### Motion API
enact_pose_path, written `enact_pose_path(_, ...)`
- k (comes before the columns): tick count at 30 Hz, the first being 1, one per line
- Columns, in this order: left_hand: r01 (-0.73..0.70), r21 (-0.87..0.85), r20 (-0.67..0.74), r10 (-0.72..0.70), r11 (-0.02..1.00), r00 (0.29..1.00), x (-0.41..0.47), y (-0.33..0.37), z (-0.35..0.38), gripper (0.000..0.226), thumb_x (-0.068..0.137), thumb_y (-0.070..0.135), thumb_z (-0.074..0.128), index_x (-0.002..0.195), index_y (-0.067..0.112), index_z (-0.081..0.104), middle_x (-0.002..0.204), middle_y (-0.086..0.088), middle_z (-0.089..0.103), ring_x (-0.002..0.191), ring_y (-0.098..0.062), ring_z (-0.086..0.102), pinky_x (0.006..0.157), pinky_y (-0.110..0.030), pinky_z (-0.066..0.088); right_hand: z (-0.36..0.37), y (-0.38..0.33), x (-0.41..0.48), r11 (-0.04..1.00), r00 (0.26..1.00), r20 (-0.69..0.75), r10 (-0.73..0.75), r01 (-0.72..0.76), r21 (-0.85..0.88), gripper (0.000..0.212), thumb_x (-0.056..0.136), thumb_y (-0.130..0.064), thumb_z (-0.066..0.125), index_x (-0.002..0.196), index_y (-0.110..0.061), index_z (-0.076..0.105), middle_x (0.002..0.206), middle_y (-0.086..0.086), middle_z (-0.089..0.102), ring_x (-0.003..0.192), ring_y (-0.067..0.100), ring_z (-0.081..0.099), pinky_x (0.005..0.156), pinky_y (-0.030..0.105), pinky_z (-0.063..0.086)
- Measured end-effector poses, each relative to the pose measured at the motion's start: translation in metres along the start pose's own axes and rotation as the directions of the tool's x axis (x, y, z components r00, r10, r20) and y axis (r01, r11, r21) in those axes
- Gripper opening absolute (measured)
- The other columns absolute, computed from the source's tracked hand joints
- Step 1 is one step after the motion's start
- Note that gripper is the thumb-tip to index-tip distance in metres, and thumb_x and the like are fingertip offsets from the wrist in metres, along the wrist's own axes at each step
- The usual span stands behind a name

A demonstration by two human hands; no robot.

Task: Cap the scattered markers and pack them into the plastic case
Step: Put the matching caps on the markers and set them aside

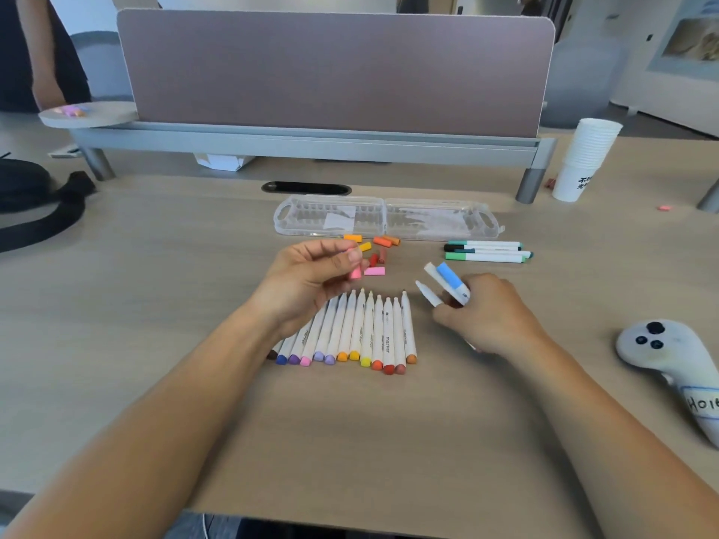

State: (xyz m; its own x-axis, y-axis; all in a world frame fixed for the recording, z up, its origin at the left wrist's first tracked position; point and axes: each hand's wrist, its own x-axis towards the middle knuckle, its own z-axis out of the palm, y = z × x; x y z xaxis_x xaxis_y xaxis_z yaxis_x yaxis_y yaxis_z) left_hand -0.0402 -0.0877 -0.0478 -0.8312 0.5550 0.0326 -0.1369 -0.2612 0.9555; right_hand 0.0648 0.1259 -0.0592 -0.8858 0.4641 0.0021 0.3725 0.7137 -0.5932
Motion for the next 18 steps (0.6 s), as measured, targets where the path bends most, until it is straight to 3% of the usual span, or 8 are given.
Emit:
enact_pose_path(3,0.014,-0.066,-0.033,-0.016,0.998,0.999,0.000,0.000,0.002,0.019,0.073,0.014,0.071,0.091,0.008,0.068,0.073,-0.007,0.071,0.064,-0.013,0.065,0.057,-0.020,0.054,-0.001,-0.008,-0.007,0.924,0.987,0.067,-0.148,0.114,0.366,0.010,0.083,-0.016,0.069,0.075,-0.008,0.068,0.061,0.001,0.061,0.053,0.013,0.051,0.057,0.026,0.043)
enact_pose_path(6,0.015,-0.069,-0.033,-0.017,0.998,0.999,-0.001,-0.003,0.005,0.021,0.072,0.014,0.072,0.091,0.007,0.066,0.071,-0.008,0.069,0.063,-0.014,0.065,0.055,-0.020,0.054,0.000,-0.019,-0.018,0.846,0.940,0.132,-0.314,0.214,0.488,0.014,0.086,-0.003,0.067,0.072,-0.005,0.067,0.057,-0.006,0.059,0.051,0.007,0.049,0.052,0.018,0.039)
enact_pose_path(9,-0.008,-0.053,-0.039,0.006,0.999,0.999,-0.001,-0.004,0.007,0.021,0.071,0.014,0.073,0.088,0.005,0.065,0.072,-0.010,0.068,0.064,-0.016,0.066,0.056,-0.021,0.054,0.004,-0.025,-0.025,0.810,0.901,0.192,-0.388,0.234,0.537,0.020,0.086,-0.001,0.067,0.067,-0.005,0.061,0.055,-0.008,0.058,0.050,0.006,0.050,0.052,0.015,0.040)
enact_pose_path(13,-0.034,-0.023,-0.041,0.033,0.999,0.999,-0.001,-0.005,0.009,0.021,0.071,0.014,0.073,0.088,0.004,0.065,0.076,-0.013,0.068,0.064,-0.016,0.065,0.058,-0.021,0.053,0.008,-0.027,-0.027,0.804,0.895,0.195,-0.402,0.243,0.542,0.017,0.075,-0.018,0.067,0.067,-0.007,0.058,0.056,-0.005,0.056,0.054,0.011,0.052,0.056,0.021,0.043)
enact_pose_path(18,-0.037,0.016,-0.040,0.037,0.999,0.999,-0.002,-0.007,0.012,0.021,0.070,0.015,0.073,0.085,0.004,0.064,0.072,-0.009,0.069,0.064,-0.015,0.065,0.059,-0.021,0.052,0.008,-0.023,-0.023,0.836,0.912,0.182,-0.368,0.239,0.494,0.021,0.084,-0.003,0.066,0.066,-0.010,0.057,0.055,-0.004,0.055,0.051,0.012,0.051,0.053,0.019,0.040)
